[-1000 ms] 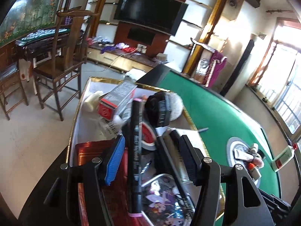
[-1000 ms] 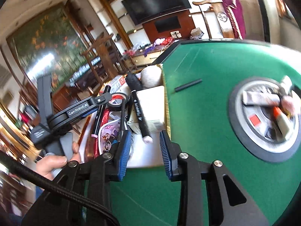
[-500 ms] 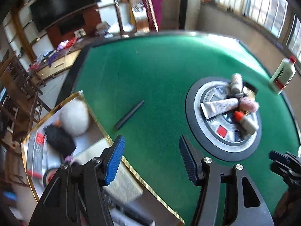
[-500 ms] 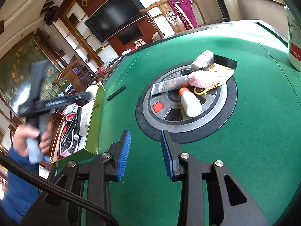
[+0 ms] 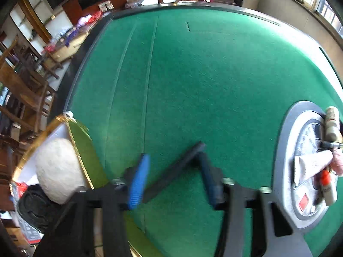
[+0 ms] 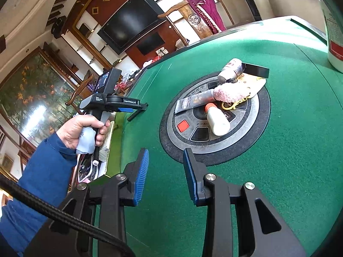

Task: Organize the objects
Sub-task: 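Return to the felt and grasp the black rod with the left gripper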

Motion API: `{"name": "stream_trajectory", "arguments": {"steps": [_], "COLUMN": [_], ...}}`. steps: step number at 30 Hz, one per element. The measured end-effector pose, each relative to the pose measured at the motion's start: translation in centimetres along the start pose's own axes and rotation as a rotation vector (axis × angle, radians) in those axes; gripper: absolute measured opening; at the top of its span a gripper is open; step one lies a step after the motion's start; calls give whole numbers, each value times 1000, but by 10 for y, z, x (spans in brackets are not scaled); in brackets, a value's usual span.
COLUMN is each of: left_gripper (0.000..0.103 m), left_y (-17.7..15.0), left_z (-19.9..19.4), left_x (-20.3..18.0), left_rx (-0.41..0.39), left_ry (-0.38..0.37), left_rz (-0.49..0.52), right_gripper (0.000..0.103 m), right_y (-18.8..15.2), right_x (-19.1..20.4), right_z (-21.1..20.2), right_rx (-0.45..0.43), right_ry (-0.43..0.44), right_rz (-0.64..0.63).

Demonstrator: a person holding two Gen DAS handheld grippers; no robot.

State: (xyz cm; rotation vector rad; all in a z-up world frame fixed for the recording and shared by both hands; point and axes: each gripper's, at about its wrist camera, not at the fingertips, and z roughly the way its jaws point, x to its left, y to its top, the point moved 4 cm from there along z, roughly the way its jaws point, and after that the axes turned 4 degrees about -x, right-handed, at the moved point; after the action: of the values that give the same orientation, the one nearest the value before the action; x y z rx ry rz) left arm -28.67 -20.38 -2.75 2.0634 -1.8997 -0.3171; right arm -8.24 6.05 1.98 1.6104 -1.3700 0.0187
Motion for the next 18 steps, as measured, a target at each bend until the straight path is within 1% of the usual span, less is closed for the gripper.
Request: {"name": "stream_trajectory", "arguments": {"steps": [1,2,3,4,6,8,9,10,11,13,14,16,18], "left_gripper": [13,8,8,8,8,8,8,8,8,8,8,8,8], "left_y": [-4,-9,-13,-18,-31,-48,-55,-66,-76,-100,-112,-132,-145], "left_z": [-2,-5,-8,-11,-19,-28,-32,-38,-42,-55,-62,-72,-77], "left_x": [-4,-10,-15,-23,-39,-57,-64,-73,-81,-98,-105,-109,-107], "left_rx": [9,12,11,10,10,-5,-11,-21,-34,-85,-110,-147,-202], "left_ry": [-20,-15,-3,-8,-66,-74,-93,-128,-128,-91,-91,-122,-113], "left_rz": [4,27,50,73,92,118,118,107,119,159,169,170,154], "right_gripper": [31,31,31,31,31,31,31,31,31,31,31,31,31], "right_y": [0,0,1,1,3,4,6,7,8,11,12,15,18], "right_x": [-1,-1,-2,-4,-8,-12,-13,-15,-17,-23,-24,-30,-36], "right_z": [0,-1,-1,-2,-2,-4,-6,-7,-9,-11,-9,-7,1], "right_rx": [-3,-8,-11,-14,-21,-31,-36,-43,-51,-57,-49,-49,-26], "right_ry": [-2,-6,-7,-10,-27,-52,-64,-81,-100,-145,-163,-224,-250], "right_rz": [4,9,14,19,25,23,19,15,12,-5,-21,-43,-51]}}
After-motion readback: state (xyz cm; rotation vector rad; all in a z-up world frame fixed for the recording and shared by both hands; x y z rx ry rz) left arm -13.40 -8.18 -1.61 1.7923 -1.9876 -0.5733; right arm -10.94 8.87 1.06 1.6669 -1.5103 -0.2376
